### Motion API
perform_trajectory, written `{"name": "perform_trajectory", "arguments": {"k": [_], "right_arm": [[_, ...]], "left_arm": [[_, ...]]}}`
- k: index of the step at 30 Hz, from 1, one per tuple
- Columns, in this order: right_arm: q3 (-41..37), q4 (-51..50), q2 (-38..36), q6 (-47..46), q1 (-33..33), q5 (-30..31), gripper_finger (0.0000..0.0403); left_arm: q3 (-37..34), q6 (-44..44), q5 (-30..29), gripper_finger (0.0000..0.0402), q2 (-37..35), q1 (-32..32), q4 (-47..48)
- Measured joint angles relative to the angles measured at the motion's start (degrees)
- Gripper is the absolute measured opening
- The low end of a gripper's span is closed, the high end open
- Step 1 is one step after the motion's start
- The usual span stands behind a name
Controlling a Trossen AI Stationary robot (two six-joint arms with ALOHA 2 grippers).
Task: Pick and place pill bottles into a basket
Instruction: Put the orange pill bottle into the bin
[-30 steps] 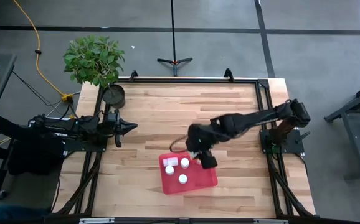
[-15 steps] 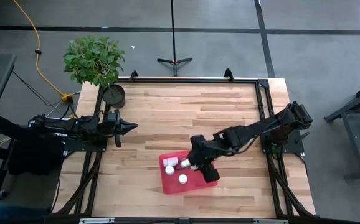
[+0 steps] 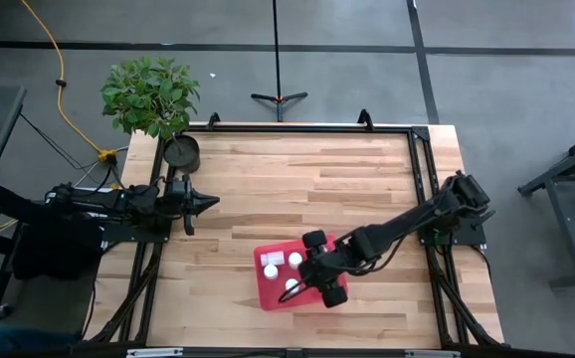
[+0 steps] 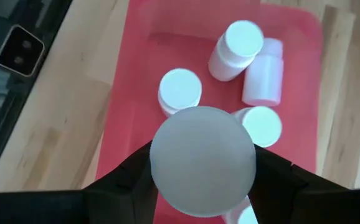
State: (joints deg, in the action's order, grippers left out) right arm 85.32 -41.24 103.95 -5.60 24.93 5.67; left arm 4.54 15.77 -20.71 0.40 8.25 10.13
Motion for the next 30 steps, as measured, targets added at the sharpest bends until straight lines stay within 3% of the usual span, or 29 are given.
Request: {"name": "perform_trajectory", "arguments": {"k": [5,10,20,23,30], "right_arm": [[0.0,0.0,2.5,-0.4,0.0,0.2,0.0188],[0.0,2.1,5.2,0.5,0.0,0.4,0.0188],[-0.3,2.0,7.9,1.1,-0.1,1.6,0.0188],[-4.5,7.0,7.4,-0.7,-0.1,0.7,0.0188],[-12.5,13.9,4.2,-3.4,0.6,0.3,0.0188]], "left_arm": [[0.0,0.0,0.0,0.0038,0.0,0.0,0.0],[0.0,-0.9,0.0,0.0022,0.0,0.0,0.0],[0.0,-0.7,0.0,0.0038,0.0,0.0,0.0],[0.0,-1.0,0.0,0.0022,0.0,0.0,0.0],[0.0,-0.5,0.2,0.0027,0.0,0.0,0.0]]}}
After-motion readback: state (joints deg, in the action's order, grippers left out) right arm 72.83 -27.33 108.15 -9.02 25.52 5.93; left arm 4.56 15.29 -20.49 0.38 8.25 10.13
